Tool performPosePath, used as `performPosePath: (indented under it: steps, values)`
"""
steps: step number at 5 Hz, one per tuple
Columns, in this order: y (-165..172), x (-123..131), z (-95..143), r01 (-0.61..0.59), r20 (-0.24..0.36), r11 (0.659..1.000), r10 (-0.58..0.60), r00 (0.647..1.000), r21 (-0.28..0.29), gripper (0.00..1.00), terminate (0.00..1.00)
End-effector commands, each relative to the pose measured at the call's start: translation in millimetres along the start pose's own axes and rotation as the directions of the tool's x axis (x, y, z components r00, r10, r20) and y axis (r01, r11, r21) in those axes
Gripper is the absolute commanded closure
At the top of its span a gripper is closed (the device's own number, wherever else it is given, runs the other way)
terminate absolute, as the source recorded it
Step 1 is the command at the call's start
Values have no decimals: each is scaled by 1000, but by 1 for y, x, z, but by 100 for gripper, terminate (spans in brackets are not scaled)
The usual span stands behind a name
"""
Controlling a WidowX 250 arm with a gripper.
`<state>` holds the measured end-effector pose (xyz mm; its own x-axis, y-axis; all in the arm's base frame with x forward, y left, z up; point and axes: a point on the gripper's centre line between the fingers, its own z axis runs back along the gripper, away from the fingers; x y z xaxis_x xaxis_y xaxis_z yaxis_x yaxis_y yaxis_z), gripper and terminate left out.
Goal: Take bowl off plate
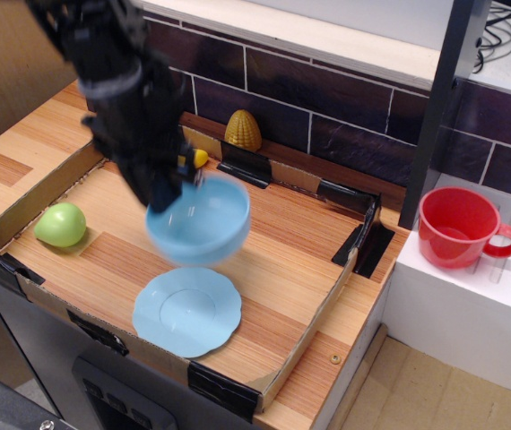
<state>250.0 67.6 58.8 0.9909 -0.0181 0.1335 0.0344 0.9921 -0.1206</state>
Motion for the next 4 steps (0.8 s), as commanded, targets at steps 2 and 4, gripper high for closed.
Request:
performPosePath:
  steps: [2, 4]
  values:
    - [27, 42, -24, -156, 37, 980, 153, 988, 122, 100, 0]
    - [24, 42, -26, -177, 49, 974, 172, 984, 142, 0, 0]
